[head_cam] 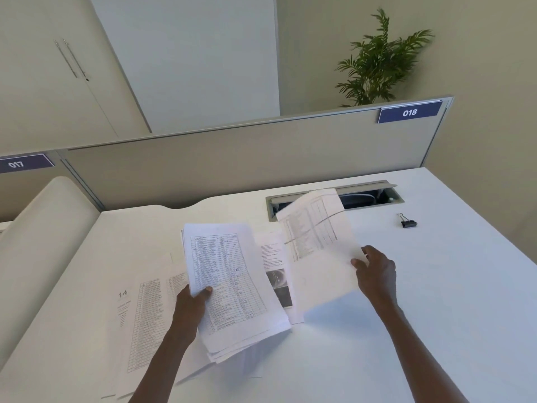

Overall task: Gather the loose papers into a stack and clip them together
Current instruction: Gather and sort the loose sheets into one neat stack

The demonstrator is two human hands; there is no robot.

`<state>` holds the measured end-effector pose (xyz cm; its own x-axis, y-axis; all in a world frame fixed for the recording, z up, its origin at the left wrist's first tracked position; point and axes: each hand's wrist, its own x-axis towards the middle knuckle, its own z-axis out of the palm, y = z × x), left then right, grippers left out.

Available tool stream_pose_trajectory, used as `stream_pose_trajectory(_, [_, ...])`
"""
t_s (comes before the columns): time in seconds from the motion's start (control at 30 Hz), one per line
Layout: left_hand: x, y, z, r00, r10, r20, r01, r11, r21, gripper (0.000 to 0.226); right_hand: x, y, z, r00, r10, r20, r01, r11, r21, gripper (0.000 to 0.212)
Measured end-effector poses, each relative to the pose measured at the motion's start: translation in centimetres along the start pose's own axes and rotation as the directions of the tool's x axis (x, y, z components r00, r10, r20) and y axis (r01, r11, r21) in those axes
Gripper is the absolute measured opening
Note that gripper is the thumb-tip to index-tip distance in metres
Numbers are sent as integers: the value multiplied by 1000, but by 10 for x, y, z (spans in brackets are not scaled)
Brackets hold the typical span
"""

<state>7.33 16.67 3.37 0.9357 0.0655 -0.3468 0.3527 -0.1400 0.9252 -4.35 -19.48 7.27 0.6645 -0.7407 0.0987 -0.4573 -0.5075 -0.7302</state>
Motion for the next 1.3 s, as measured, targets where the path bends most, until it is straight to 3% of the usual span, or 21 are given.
stream_pose_trajectory(0.17, [-8, 2, 5, 1000, -23, 17, 24, 999, -32, 20, -9, -34, -17, 997, -60, 45, 54, 989, 137, 16])
stream_pose_trajectory(0.3, [-13, 6, 9, 998, -42, 54, 46, 996, -78, 18, -24, -51, -12, 979, 4, 204, -70, 945, 318, 6])
stream_pose_trajectory(0.47, [-29, 19, 15, 994, -16, 112, 30, 992, -123, 13, -47, -58, 6, 911, 27, 411, -223, 871, 437, 17])
stream_pose_trajectory(0.63, [-49, 33, 18, 972, -1, 235, 49, 979, -200, 22, -64, -61, 17, 885, 10, 465, -218, 892, 396, 34])
stream_pose_trajectory(0.9, [-64, 40, 19, 948, -8, 317, 105, 951, -290, 25, -62, -57, 15, 902, -45, 429, -48, 978, 204, 44])
stream_pose_trajectory(1.13, [-74, 47, 25, 918, 6, 396, 121, 948, -293, 25, -40, -59, 4, 772, 19, 636, -326, 870, 370, 63])
stream_pose_trajectory(1.3, [-80, 48, 33, 903, -1, 429, 137, 948, -286, 28, -40, -60, 10, 744, -48, 666, -287, 878, 384, 55])
